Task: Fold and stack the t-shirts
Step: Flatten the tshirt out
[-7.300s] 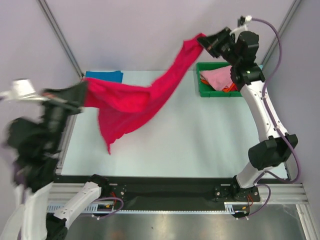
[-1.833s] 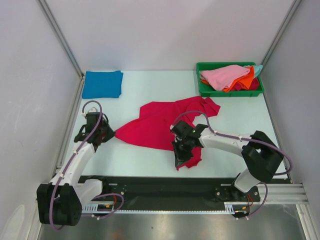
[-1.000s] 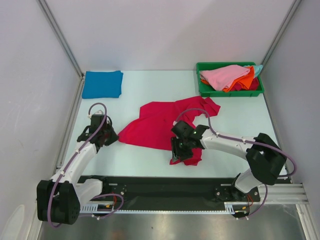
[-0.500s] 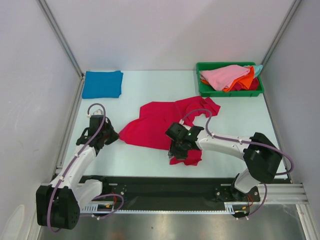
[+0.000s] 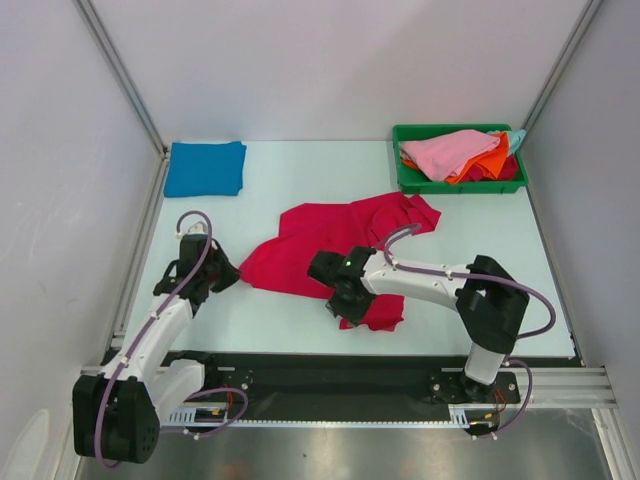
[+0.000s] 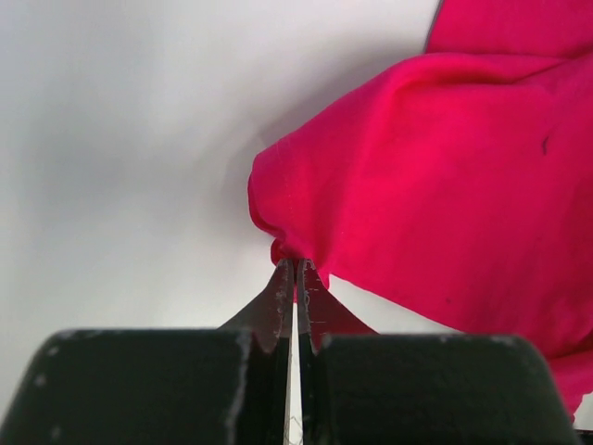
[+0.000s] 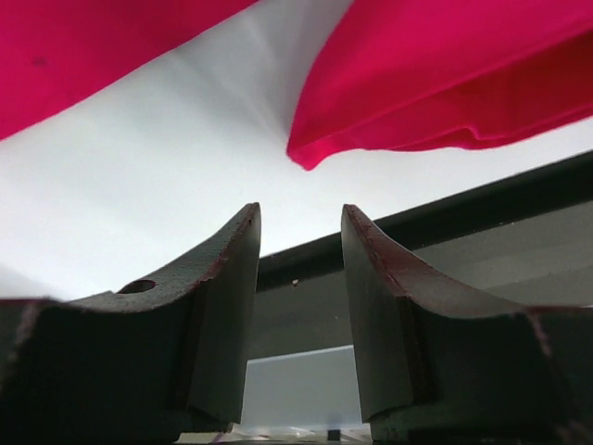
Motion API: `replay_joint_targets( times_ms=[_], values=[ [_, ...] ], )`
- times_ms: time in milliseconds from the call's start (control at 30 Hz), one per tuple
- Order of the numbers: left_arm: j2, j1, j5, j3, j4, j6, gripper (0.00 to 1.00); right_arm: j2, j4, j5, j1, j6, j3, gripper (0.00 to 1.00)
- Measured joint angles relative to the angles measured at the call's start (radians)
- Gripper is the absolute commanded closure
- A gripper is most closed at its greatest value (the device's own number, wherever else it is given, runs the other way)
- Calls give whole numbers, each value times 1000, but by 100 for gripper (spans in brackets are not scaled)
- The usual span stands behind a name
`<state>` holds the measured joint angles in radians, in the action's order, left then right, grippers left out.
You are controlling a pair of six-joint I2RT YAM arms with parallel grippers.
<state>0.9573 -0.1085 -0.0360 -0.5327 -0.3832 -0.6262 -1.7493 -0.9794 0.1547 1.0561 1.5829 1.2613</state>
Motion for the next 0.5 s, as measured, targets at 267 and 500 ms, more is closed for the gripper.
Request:
replay_joint_targets(
  times_ms=[267,500],
  values=[
    [1,0,-20,27,24,-5,100,-118,-104,6,5,104,98,54],
    [6,0,-47,28,30,-14,100,-178,-122,14,5,142,163,55]
  ],
)
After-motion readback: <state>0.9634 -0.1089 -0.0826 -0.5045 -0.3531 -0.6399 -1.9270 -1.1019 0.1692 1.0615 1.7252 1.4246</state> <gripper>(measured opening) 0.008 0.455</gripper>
